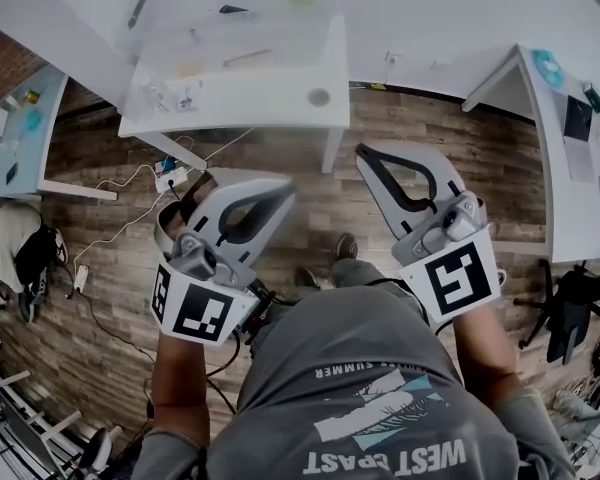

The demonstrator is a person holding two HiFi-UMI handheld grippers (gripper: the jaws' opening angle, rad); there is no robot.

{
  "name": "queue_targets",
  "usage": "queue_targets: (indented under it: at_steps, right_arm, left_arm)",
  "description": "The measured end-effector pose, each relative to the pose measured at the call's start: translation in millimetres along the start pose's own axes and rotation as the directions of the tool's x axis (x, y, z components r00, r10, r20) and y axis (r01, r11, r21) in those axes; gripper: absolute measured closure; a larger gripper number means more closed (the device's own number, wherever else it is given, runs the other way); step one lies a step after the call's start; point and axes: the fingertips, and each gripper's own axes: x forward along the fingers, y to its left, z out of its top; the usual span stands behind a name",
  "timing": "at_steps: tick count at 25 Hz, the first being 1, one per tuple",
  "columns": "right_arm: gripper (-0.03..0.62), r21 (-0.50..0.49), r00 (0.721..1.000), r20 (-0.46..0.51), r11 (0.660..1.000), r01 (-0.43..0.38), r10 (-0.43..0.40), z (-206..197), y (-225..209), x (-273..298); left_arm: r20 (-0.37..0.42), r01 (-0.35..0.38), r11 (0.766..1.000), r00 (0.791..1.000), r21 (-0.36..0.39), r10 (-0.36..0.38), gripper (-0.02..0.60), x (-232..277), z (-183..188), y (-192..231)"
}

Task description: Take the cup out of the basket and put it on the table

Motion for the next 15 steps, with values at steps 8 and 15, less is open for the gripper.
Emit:
queue_targets:
  at_steps: [8, 15]
  right_arm:
    - [0.582, 0.004, 0.997, 0.066, 0.999, -0.052, 0.052, -21, -53, 28]
    - [0.582, 0.003, 0.991, 0.088, 0.995, -0.105, 0.104, -37, -81, 50]
  left_arm:
    - [-0.065, -0.042, 0.999, 0.997, 0.012, 0.043, 0.572, 49, -10, 32]
    - [-0.111, -0.066, 0.998, 0.992, 0.005, 0.066, 0.572, 73, -19, 49]
